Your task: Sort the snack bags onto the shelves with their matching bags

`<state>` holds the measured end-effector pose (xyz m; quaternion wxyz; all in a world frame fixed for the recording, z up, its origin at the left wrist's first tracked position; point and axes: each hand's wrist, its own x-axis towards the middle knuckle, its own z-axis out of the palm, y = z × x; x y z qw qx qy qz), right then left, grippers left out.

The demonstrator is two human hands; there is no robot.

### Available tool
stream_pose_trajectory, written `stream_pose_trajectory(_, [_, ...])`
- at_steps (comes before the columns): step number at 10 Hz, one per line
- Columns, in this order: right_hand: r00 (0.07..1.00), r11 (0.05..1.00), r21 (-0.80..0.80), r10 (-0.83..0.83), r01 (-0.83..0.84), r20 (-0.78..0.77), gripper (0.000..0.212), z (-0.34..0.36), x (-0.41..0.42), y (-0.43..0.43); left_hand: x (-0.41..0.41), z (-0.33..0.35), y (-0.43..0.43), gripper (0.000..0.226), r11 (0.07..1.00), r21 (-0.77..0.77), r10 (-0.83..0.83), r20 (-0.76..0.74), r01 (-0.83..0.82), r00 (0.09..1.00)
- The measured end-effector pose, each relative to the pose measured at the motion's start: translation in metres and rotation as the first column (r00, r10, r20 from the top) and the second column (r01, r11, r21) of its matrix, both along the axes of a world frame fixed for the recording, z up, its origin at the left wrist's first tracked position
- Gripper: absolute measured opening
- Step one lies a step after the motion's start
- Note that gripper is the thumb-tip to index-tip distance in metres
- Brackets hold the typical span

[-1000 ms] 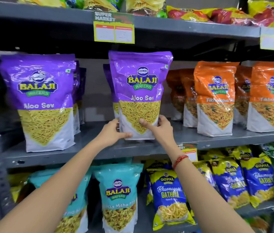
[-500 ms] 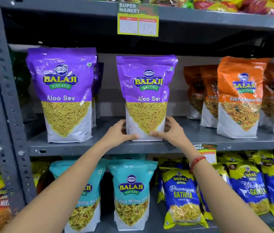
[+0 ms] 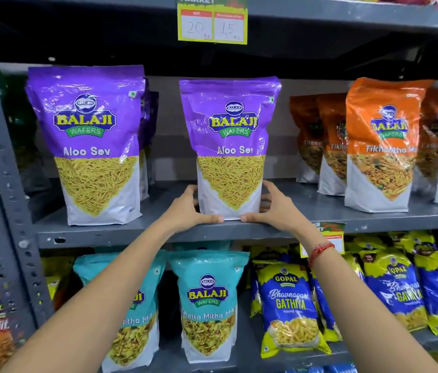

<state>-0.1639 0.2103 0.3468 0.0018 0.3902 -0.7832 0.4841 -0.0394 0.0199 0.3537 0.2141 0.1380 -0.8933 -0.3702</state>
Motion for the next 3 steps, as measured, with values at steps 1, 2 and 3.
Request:
stream_pose_trajectory(1, [1.000,1.000,0.025,-0.002,0.002,0.001,0.106,0.001,0.003,0.001,0.002,0.000,0.002,0.095,1.000,-0.008,0.001,0.002,-0.001,1.000])
stream_pose_trajectory(2, [0.999,1.000,0.009,-0.009,0.009,-0.035,0.108,0.003,0.007,0.002,0.004,0.001,0.002,0.101,1.000,-0.012,-0.004,-0.033,0.003,0.999])
stream_pose_trajectory(3, [0.985,0.981,-0.160,-0.130,0.111,-0.113,0.104,0.004,0.017,0.006,0.008,-0.002,0.004,0.112,0.999,-0.014,0.032,-0.190,-0.036,0.981])
